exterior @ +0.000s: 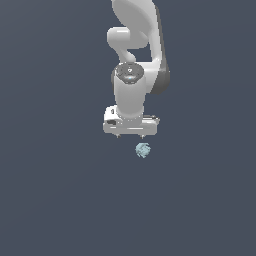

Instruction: Pick up the object and move it to a goal position.

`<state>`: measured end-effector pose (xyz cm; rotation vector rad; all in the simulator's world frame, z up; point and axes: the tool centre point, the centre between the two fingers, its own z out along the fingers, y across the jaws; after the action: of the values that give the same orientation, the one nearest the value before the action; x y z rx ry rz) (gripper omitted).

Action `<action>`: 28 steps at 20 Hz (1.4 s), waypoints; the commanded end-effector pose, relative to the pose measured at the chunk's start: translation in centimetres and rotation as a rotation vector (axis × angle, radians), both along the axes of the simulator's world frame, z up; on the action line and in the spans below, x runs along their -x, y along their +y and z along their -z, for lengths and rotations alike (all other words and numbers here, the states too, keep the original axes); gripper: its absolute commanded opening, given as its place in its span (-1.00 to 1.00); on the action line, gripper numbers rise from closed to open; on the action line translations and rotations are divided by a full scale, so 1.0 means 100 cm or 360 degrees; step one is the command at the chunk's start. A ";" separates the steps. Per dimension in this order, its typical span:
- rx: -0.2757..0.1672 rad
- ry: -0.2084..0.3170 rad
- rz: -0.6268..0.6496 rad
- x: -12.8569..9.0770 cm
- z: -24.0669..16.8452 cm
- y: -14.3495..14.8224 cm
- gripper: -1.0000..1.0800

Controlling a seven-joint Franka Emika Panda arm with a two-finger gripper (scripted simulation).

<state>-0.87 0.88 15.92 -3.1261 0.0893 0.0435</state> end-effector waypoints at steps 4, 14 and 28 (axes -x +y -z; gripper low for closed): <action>0.0003 -0.0002 0.0110 0.000 0.008 0.008 0.92; 0.0014 -0.0010 0.0444 0.001 0.031 0.029 0.92; 0.0032 -0.0028 0.0903 0.005 0.061 0.057 0.92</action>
<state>-1.35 6.38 10.06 -2.9998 0.9249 0.0109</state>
